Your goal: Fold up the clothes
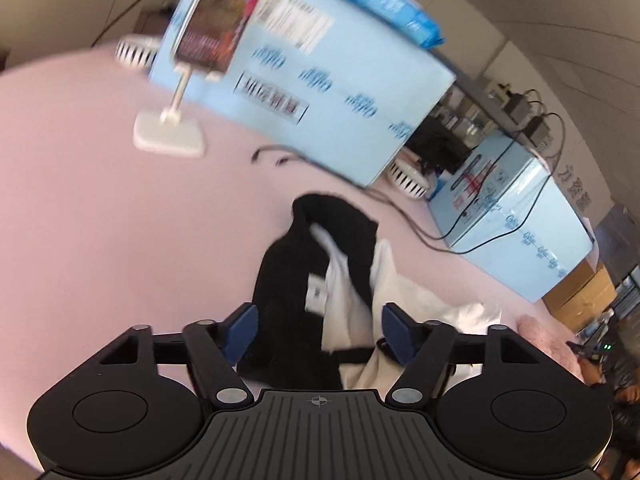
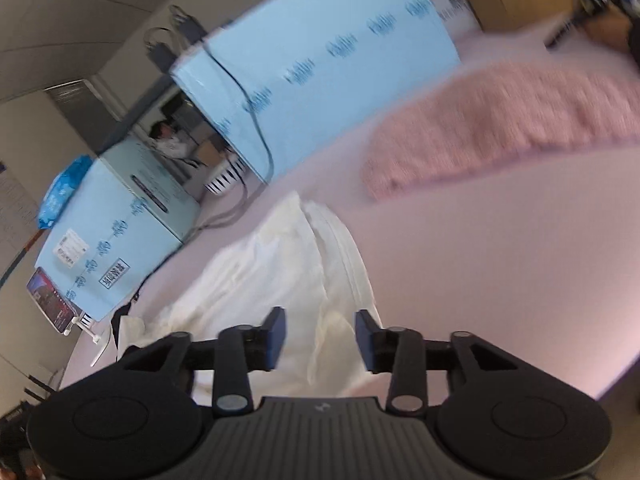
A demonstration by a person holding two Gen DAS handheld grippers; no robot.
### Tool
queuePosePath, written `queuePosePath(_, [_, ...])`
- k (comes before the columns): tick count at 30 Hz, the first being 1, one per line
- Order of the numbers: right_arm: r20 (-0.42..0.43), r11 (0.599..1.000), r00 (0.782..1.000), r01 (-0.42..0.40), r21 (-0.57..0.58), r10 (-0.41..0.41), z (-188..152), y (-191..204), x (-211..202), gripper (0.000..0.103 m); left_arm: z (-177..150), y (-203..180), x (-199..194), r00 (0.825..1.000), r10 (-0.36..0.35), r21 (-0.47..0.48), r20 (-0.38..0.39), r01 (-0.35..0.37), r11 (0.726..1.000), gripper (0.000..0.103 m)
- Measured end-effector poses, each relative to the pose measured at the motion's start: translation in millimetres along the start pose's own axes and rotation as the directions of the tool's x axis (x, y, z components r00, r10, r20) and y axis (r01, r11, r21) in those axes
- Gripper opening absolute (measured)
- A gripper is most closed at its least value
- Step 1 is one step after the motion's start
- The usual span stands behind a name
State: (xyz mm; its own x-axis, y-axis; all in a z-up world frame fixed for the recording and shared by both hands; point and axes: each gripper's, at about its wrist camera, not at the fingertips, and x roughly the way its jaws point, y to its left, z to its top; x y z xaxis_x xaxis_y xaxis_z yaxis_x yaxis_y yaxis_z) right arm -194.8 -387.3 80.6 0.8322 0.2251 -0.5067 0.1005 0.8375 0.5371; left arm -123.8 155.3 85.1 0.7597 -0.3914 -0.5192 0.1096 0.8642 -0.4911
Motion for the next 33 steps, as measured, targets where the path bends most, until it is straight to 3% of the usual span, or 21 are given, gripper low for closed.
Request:
queuePosePath(2, [-0.043,0.998,0.998,-0.055,-0.003,0.055,24,12,21,0.067,4,-16,27,0.989,-0.119,0.005,-0.089,0.12,0.993,0.078])
queuePosePath(4, [-0.143,0.995,0.985,-0.102,0.002,0.101,45,27,62,0.067,7,-32,55,0.958,-0.224,0.005,-0.177,0.229,0.973,0.078])
queuePosePath(6, [-0.262,0.992,0.957,-0.109,0.063,0.121,53,42,109,0.062,0,-51,90,0.94,-0.234,0.037,-0.25,0.251,0.967,0.078])
queuePosePath(8, [-0.335,0.988,0.931,-0.126,0.084,0.148,56,55,143,0.061,-2,-60,115,0.939,-0.209,0.044,-0.273,0.23,0.972,0.078])
queuePosePath(10, [-0.379,0.993,0.918,-0.093,0.075,0.115,58,72,179,0.061,-6,-63,138,0.935,-0.194,0.032,-0.295,0.213,0.977,0.078])
queuePosePath(12, [-0.441,0.992,0.89,-0.084,0.097,0.119,57,79,210,0.06,-9,-62,150,0.931,-0.196,0.021,-0.309,0.213,0.977,0.078])
queuePosePath(14, [-0.475,0.991,0.872,-0.065,0.117,0.113,55,83,236,0.055,-10,-62,153,0.928,-0.201,0.018,-0.315,0.218,0.976,0.078])
queuePosePath(15, [-0.479,0.991,0.871,-0.051,0.124,0.105,53,84,245,0.045,-10,-61,154,0.925,-0.204,0.018,-0.319,0.221,0.975,0.078])
queuePosePath(16, [-0.449,0.992,0.889,-0.045,0.116,0.093,53,85,249,0.03,-10,-61,154,0.923,-0.208,0.02,-0.323,0.226,0.974,0.078])
queuePosePath(18, [-0.365,0.993,0.927,-0.047,0.107,0.084,54,84,251,0.021,-11,-60,154,0.919,-0.214,0.025,-0.331,0.236,0.971,0.078])
queuePosePath(20, [-0.275,0.992,0.958,-0.048,0.115,0.079,56,79,248,0.022,-12,-59,154,0.918,-0.219,0.032,-0.332,0.243,0.97,0.078])
queuePosePath(22, [-0.201,0.99,0.979,0.001,0.139,0.028,57,64,255,0.024,-12,-58,153,0.917,-0.222,0.027,-0.332,0.245,0.969,0.079])
queuePosePath(24, [-0.212,0.98,0.977,0.015,0.197,0.027,61,46,262,0.023,-10,-55,152,0.915,-0.23,0.011,-0.331,0.247,0.969,0.079])
queuePosePath(26, [-0.178,0.97,0.981,-0.037,0.241,0.082,66,35,249,0.029,-8,-52,150,0.915,-0.239,-0.009,-0.326,0.25,0.968,0.078])
queuePosePath(28, [-0.134,0.972,0.985,-0.08,0.223,0.112,72,32,229,0.046,-5,-53,145,0.918,-0.244,-0.003,-0.311,0.256,0.967,0.078])
queuePosePath(29, [-0.121,0.98,0.988,-0.073,0.183,0.096,73,35,218,0.05,-3,-57,143,0.918,-0.254,0.007,-0.303,0.269,0.963,0.078])
queuePosePath(31, [-0.11,0.992,0.991,-0.065,0.107,0.077,71,38,186,0.057,4,-72,135,0.902,-0.318,0.049,-0.293,0.347,0.937,0.079])
queuePosePath(33, [-0.144,0.989,0.982,-0.104,0.11,0.119,68,33,161,0.057,9,-96,132,0.866,-0.39,0.096,-0.313,0.438,0.894,0.08])
